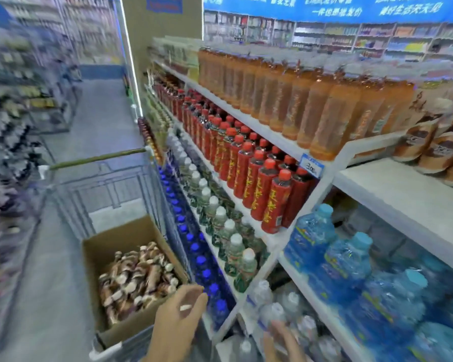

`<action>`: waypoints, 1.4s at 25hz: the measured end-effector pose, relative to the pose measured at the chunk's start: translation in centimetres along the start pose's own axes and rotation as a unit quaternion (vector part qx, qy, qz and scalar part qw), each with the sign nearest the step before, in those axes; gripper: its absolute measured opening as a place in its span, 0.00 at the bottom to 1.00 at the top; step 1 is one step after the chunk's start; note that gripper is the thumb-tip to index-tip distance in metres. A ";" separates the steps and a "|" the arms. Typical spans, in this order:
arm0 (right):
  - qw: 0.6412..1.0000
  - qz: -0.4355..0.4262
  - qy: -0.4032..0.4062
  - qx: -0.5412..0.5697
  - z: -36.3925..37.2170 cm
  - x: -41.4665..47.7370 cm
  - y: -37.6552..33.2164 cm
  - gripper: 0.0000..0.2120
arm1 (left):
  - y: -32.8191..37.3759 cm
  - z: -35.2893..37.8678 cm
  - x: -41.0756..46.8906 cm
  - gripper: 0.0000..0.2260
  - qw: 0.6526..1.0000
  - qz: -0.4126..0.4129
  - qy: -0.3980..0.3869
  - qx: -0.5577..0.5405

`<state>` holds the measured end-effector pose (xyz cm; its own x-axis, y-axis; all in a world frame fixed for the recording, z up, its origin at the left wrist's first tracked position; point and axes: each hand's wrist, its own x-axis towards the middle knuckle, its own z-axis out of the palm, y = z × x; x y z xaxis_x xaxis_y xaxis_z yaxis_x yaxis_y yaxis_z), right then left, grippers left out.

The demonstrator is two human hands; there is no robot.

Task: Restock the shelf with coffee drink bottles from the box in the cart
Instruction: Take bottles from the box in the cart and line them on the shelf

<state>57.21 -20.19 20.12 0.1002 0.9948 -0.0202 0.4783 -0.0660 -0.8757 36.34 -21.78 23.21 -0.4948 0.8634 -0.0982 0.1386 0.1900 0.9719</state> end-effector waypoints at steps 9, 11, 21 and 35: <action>0.992 0.061 -0.106 -0.016 13.2 0.7 -0.9 0.25 | -8.2 -10.0 1.7 0.04 0.984 -0.147 0.100 -0.007; 0.987 0.077 -0.140 -0.026 15.6 1.3 -2.7 0.20 | -9.7 -12.1 2.9 0.05 0.979 -0.173 0.111 -0.001; 0.946 0.142 -0.281 -0.076 27.0 6.1 -9.1 0.04 | -13.0 -20.1 14.4 0.04 0.970 -0.225 0.097 0.005; 0.881 0.173 -0.414 -0.147 33.7 17.4 -8.3 0.07 | -24.6 -9.7 34.0 0.20 0.828 -0.499 0.099 -0.235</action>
<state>25.54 0.34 10.75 -0.3283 0.6184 -0.7140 0.7620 -0.2734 -0.5871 7.82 -1.65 -1.95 -0.2990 0.2832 -0.9113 -0.7508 0.5196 0.4078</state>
